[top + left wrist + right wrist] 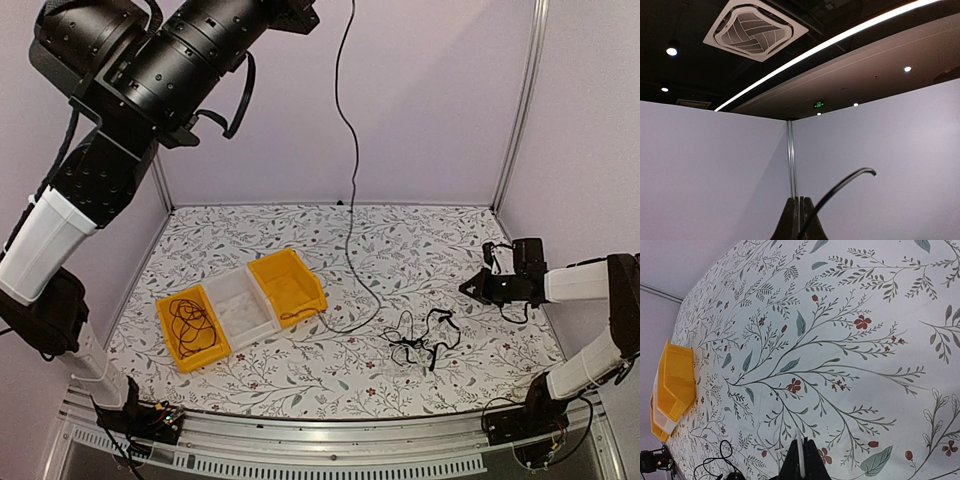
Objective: Untangle the cables
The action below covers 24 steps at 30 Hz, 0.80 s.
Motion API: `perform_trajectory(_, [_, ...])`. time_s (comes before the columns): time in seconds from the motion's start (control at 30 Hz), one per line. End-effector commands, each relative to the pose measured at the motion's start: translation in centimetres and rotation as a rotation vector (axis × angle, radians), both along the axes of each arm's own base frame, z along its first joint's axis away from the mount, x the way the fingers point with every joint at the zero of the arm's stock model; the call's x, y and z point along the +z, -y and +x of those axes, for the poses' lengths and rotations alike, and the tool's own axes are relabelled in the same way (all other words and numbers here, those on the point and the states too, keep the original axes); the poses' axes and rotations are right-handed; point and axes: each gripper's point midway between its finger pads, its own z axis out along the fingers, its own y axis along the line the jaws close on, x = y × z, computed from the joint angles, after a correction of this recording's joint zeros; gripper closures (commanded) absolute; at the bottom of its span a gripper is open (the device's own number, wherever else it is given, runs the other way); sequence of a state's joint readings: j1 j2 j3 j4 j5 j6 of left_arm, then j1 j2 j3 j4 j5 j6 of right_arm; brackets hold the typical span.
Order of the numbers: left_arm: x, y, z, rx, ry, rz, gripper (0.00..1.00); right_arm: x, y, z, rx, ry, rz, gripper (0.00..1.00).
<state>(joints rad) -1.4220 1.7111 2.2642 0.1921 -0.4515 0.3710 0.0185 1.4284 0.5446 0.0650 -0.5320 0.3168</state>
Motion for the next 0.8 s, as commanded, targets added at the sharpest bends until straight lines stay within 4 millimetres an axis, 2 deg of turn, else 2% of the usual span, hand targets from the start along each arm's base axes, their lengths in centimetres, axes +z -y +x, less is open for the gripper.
perform_trajectory(0.0, [-2.4,-0.1,1.6,0.076,-0.072,0.042,1.00,3.7,-0.7,1.1,0.076,0.109,-0.004,0.86])
perform_trajectory(0.07, [-3.9,-0.1,2.2,0.092,-0.110,0.062,1.00,5.6,-1.2,1.5,0.114,0.148,0.006,0.69])
perform_trajectory(0.13, [-5.4,-0.4,2.7,0.113,-0.148,0.074,1.00,7.5,-1.7,1.7,0.159,0.174,0.014,0.56])
perform_trajectory(0.2, [-6.6,-1.2,3.3,0.136,-0.190,0.067,1.00,10.0,-2.4,2.1,0.223,0.219,0.015,0.47])
perform_trajectory(0.3, [-8.7,-2.8,5.0,0.190,-0.281,0.044,1.00,12.5,-3.1,2.1,0.308,0.259,0.007,0.32])
perform_trajectory(0.4, [-10.4,-4.4,6.5,0.242,-0.353,0.015,1.00,14.3,-3.3,2.2,0.374,0.304,-0.037,0.28])
perform_trajectory(0.53, [-10.5,-7.2,8.4,0.276,-0.418,-0.054,1.00,15.6,-3.2,2.1,0.414,0.339,-0.080,0.28])
perform_trajectory(0.77, [-9.6,-10.0,11.6,0.316,-0.472,0.001,1.00,15.1,-3.2,1.0,0.436,0.340,-0.096,0.28])
